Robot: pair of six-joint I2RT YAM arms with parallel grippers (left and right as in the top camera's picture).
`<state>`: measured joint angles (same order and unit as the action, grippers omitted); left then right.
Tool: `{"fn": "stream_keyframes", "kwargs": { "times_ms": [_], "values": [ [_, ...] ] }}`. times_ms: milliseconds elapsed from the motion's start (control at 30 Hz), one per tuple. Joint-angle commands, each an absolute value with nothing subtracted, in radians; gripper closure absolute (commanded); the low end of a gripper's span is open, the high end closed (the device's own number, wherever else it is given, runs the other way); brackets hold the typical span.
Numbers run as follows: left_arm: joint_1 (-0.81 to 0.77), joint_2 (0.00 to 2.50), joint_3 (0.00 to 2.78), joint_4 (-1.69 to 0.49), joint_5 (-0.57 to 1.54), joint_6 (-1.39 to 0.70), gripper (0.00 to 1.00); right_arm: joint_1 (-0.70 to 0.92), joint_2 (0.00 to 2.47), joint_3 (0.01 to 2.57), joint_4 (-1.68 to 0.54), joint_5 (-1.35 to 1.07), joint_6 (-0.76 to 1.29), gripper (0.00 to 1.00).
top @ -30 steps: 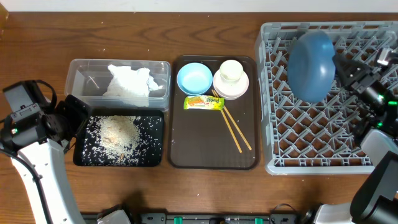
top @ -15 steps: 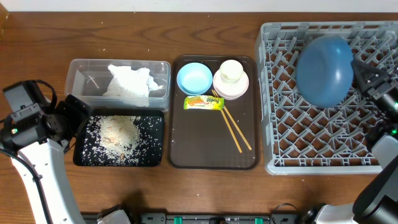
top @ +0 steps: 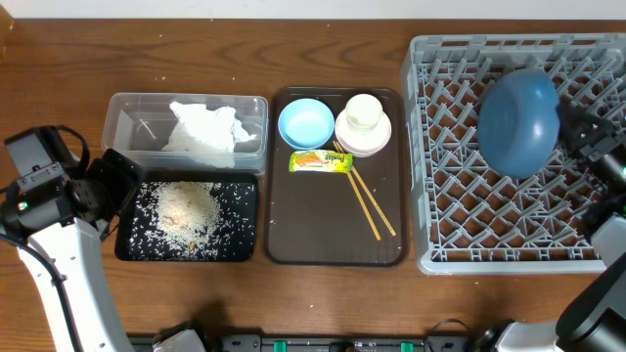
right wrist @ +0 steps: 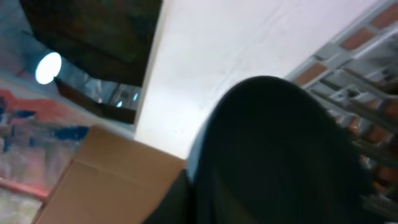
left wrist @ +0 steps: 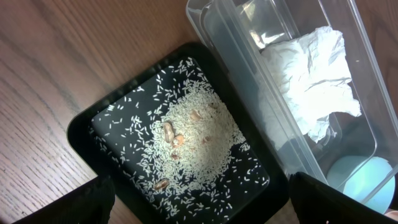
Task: Sort waste into correct bins and load items into the dishwasher rack
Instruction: 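Release the plate and raise the right gripper above the rack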
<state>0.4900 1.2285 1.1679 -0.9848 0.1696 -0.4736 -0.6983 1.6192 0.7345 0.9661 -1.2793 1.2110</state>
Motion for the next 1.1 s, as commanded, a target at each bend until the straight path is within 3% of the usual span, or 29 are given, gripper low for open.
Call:
{"fn": "stream_keyframes", "kwargs": {
  "times_ms": [0, 133, 200, 867, 1067],
  "values": [
    [0.494, 1.229, 1.186, -0.987, 0.164, -0.468, 0.08, -0.737, 1.621, 0.731, 0.937, -1.271, 1.093, 0.76],
    [0.495, 1.229, 1.186, -0.987, 0.164, -0.468, 0.08, -0.782, 1.621, 0.731, 0.937, -1.271, 1.095, 0.31],
    [0.494, 1.229, 1.186, -0.987, 0.164, -0.468, 0.08, -0.794, 1.621, 0.731, 0.938, -1.271, 1.095, 0.01],
    [0.494, 1.229, 1.186, -0.987, 0.164, -0.468, 0.08, -0.739, 1.621, 0.814, 0.959, -1.196, 1.11, 0.01],
    [0.495, 1.229, 1.186, -0.987, 0.164, -0.468, 0.08, -0.611, 1.621, 1.018, 0.762, -1.201, 1.065, 0.01]
  ]
}}
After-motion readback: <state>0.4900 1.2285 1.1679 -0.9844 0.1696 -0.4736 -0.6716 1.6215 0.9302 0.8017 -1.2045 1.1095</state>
